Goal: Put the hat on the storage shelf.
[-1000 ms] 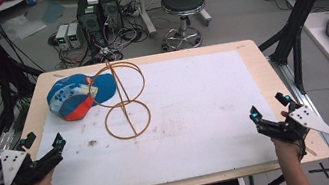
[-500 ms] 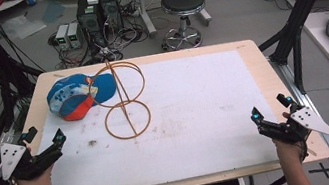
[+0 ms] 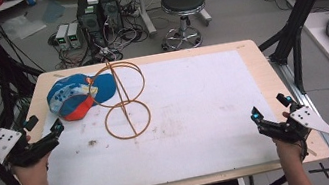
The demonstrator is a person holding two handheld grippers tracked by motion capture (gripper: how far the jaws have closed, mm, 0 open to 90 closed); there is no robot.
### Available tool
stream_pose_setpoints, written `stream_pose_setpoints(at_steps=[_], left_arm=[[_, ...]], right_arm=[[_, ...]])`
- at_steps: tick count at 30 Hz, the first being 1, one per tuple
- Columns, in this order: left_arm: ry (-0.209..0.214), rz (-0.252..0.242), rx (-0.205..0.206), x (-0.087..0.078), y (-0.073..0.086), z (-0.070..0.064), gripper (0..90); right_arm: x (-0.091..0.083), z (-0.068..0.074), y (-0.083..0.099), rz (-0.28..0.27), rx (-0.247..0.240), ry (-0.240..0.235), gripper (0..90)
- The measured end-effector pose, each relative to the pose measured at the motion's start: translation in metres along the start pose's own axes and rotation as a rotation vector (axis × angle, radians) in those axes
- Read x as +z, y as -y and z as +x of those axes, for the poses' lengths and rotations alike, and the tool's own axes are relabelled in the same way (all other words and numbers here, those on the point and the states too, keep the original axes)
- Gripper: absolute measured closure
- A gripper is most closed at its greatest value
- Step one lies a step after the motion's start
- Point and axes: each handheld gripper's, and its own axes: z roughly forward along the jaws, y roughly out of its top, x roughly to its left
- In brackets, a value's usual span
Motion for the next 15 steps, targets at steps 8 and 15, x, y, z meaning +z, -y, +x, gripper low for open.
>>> stream_pose_setpoints(at_steps=[8,15], left_arm=[[-0.048,0.04,0.009,0.018,-0.007,0.017,18.9],[-0.051,0.063,0.011,0.036,-0.009,0.026,18.4]], right_arm=[[0.002,0.002,0.0,0.005,-0.003,-0.005,4.1],[0.005,0.005,0.001,0.009,-0.011,-0.016,4.1]])
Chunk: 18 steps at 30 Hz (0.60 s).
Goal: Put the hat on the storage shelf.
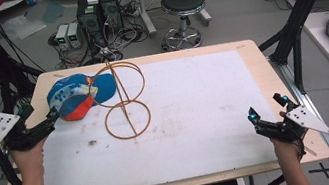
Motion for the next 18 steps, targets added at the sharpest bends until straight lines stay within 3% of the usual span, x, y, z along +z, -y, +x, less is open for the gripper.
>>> stream_pose_setpoints(at_steps=[7,18], left_arm=[[0.003,0.012,0.018,0.022,-0.005,0.004,18.1],[0.019,0.057,-0.016,0.054,-0.004,0.013,17.6]], right_arm=[[0.001,0.002,-0.001,0.0,-0.002,-0.005,4.1],[-0.004,0.003,-0.002,0.0,-0.003,-0.001,4.1]])
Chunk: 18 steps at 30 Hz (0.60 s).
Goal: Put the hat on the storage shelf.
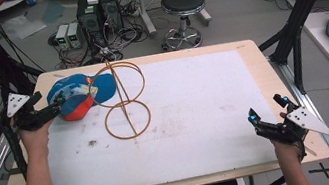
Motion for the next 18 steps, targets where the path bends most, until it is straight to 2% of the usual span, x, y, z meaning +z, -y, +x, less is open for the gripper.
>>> stream_pose_setpoints(at_steps=[6,12,18], left_arm=[[0.017,0.019,0.0,0.016,0.002,0.008,18.0],[0.024,0.031,-0.039,0.029,0.01,0.023,19.3],[0.04,0.052,-0.056,0.041,0.017,0.035,19.7]], right_arm=[[-0.003,-0.001,-0.001,0.0,0.0,0.002,4.1],[-0.006,0.0,-0.004,-0.01,0.014,0.001,4.1],[-0.012,0.004,-0.003,0.012,-0.031,-0.007,4.1]])
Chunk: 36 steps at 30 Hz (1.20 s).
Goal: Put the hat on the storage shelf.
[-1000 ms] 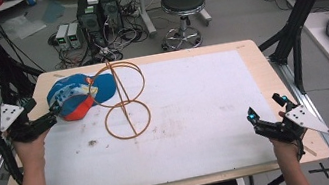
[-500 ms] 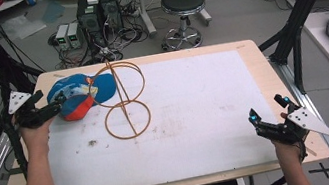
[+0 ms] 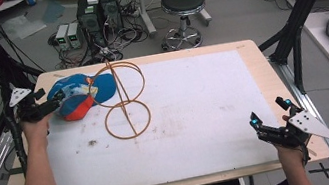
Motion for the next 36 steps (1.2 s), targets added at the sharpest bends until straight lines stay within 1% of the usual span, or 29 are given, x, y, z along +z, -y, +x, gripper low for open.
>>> stream_pose_setpoints(at_steps=[3,4,5,7,10,11,13,14,15,16,17,18,21,25,26,29,31,32,33,34,36], left_arm=[[0.013,0.002,-0.016,0.004,0.003,0.003,20.4],[0.019,0.009,-0.011,0.007,0.003,0.003,20.6],[0.02,0.01,-0.009,0.008,0.004,0.003,22.6],[0.031,0.014,-0.025,0.01,0.005,0.003,22.9],[0.044,0.031,-0.034,0.014,0.008,0.002,25.1],[0.051,0.039,-0.035,0.015,0.009,0.002,28.2],[0.04,0.056,-0.038,0.017,0.01,0.002,28.6],[0.032,0.056,-0.038,0.017,0.01,0.001,29.2],[0.01,0.06,-0.026,0.017,0.01,0.001,30.3],[-0.021,0.065,-0.02,0.017,0.009,0.001,33.5],[-0.036,0.067,-0.014,0.017,0.009,0.0,37.5],[-0.042,0.066,-0.015,0.017,0.009,0.0,37.1],[-0.053,0.086,-0.002,0.018,0.01,0.001,37.1],[-0.051,0.096,-0.012,0.021,0.013,0.001,35.7],[-0.051,0.103,-0.006,0.022,0.014,0.0,36.3],[-0.05,0.111,-0.009,0.024,0.015,-0.001,38.7],[-0.052,0.118,-0.006,0.025,0.015,-0.002,42.6],[-0.051,0.12,-0.009,0.026,0.016,-0.002,47.9],[-0.053,0.126,-0.007,0.026,0.016,-0.003,47.9],[-0.049,0.133,-0.003,0.026,0.016,-0.003,50.1],[-0.047,0.136,0.0,0.027,0.016,-0.004,58.2]], right_arm=[[-0.003,0.0,-0.001,-0.003,0.0,0.001,4.1],[-0.004,-0.001,-0.001,-0.002,-0.001,0.006,4.1],[-0.006,-0.002,-0.001,-0.006,0.004,0.013,4.1],[-0.006,-0.003,0.0,-0.004,0.007,0.016,4.1],[-0.008,-0.003,0.001,0.001,0.008,0.017,4.1],[-0.008,-0.003,0.001,0.003,0.004,0.021,4.1],[-0.009,-0.003,0.001,0.0,0.003,0.018,4.1],[-0.009,-0.003,0.001,0.002,0.007,0.019,4.1],[-0.01,-0.004,0.001,0.0,0.007,0.021,4.1],[-0.01,-0.004,0.001,0.003,0.008,0.022,4.1],[-0.01,-0.004,0.001,0.0,0.014,0.023,4.1],[-0.011,-0.005,0.001,0.0,0.013,0.024,4.1],[-0.011,-0.006,0.001,-0.002,0.009,0.023,4.1],[-0.01,-0.005,0.001,0.0,0.015,0.02,4.1],[-0.01,-0.005,0.002,0.001,0.008,0.018,4.1],[-0.01,-0.005,0.002,0.002,0.011,0.021,4.1],[-0.01,-0.005,0.002,0.001,0.011,0.021,4.1],[-0.01,-0.005,0.002,0.0,0.012,0.022,4.1],[-0.01,-0.005,0.002,0.0,0.012,0.022,4.1],[-0.01,-0.005,0.002,0.003,0.015,0.021,4.1],[-0.009,-0.005,0.002,0.003,0.012,0.021,4.1]])
